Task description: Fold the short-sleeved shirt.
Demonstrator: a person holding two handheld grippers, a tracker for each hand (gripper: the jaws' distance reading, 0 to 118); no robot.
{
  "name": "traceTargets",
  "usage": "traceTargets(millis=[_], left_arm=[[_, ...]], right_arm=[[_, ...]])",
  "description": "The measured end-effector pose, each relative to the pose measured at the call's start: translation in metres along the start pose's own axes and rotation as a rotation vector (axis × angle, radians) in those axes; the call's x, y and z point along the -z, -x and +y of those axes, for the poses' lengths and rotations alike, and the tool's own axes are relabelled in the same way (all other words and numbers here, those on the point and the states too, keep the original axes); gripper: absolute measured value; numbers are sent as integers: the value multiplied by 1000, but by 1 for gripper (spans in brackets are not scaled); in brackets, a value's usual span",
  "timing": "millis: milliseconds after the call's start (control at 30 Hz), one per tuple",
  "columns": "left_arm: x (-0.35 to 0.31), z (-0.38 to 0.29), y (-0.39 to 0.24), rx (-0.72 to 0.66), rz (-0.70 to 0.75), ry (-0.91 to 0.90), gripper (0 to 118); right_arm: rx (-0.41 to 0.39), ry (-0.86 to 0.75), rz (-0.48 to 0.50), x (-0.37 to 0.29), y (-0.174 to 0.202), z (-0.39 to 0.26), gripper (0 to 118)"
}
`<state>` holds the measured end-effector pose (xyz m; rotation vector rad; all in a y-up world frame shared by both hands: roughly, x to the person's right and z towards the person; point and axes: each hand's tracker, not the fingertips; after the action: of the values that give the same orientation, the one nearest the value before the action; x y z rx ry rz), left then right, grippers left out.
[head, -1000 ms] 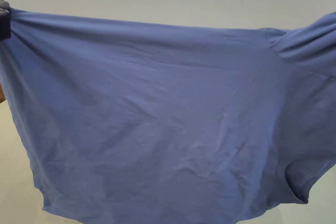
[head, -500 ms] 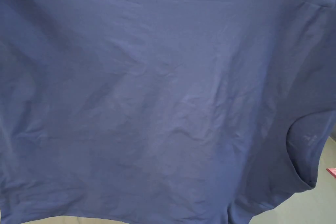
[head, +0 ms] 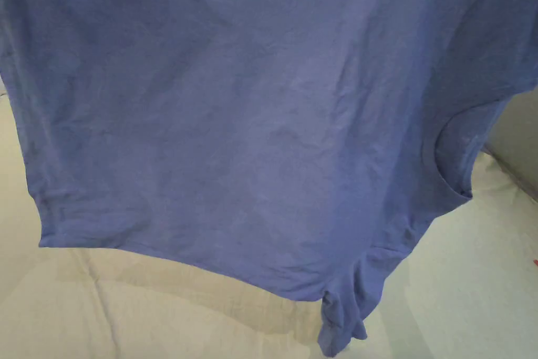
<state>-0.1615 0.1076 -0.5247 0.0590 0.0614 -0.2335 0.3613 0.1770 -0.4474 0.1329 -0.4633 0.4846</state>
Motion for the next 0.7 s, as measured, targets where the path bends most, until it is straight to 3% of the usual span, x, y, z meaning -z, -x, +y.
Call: traceTargets(millis=[167, 400, 500, 700], left_arm=[[24, 8, 5, -34, 9, 6, 0], [55, -7, -15, -33, 11, 4, 0], [69, -34, -27, -23, 2, 35, 0], [73, -124, -52, 10, -43, 137, 0]], right_arm=[[-30, 6, -11, 23, 14, -2, 0], [-12, 29, -41, 56, 39, -33, 0], [53, 93, 10, 63, 50, -63, 0], [99, 193, 105, 50, 82, -142, 0]])
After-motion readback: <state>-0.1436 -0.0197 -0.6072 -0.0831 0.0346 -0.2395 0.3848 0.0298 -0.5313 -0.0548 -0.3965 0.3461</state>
